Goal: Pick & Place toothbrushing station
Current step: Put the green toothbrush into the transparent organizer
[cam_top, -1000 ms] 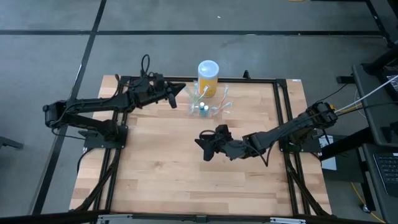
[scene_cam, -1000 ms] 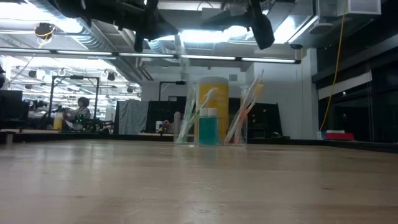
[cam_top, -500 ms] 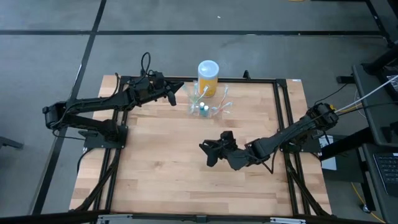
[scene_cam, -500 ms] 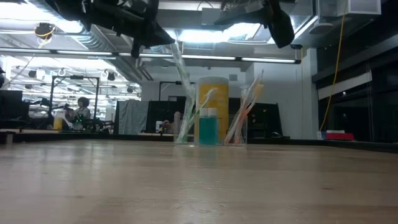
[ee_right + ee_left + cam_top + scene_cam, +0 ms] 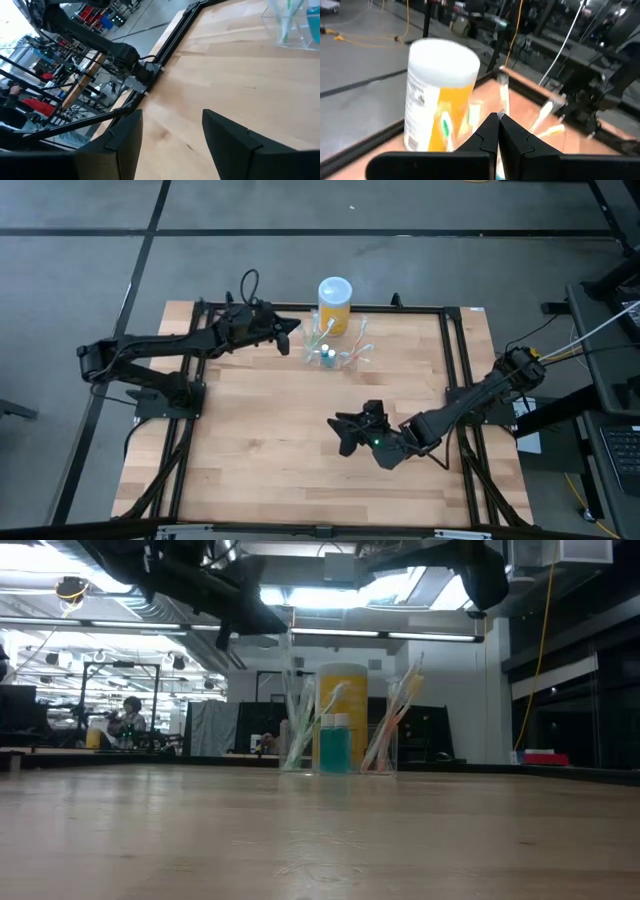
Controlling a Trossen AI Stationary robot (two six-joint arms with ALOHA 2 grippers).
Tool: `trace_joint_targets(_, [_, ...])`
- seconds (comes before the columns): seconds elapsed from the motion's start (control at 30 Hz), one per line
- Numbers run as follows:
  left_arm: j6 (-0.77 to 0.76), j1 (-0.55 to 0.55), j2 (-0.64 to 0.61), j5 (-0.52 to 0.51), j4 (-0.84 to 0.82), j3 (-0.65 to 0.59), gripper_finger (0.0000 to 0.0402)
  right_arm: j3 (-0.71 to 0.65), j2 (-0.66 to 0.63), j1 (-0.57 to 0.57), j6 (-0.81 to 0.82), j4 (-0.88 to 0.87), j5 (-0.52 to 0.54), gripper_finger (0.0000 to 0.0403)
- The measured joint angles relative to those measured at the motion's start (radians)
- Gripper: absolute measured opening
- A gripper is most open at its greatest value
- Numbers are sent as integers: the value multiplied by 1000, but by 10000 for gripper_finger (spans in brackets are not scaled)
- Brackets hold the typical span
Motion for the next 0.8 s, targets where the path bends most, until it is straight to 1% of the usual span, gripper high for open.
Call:
trace_joint_targets(0.27, [-6, -7, 111, 1, 53, 0, 2, 0, 0, 16, 22, -4, 8, 207])
trace_joint_targets(0.43, [-9, -6, 159, 12, 67, 0, 2, 0, 0, 16, 35, -6, 8, 207])
trace_joint_targets(0.53, [-9, -6, 169, -20, 81, 0, 7, 0, 0, 16, 35, -6, 8, 207])
trace_joint_targets(0.6, [-9, 2, 170, -31, 84, 0, 22, 0, 0, 18, 36, -6, 8, 207])
trace_joint_targets(0.67, [-27, 16, 170, -28, 89, 0, 46, 0, 0, 19, 36, -6, 7, 207])
trace_joint_targets(0.8, [-58, 47, 170, -6, 106, 0, 116, 0, 0, 21, 36, -6, 0, 207])
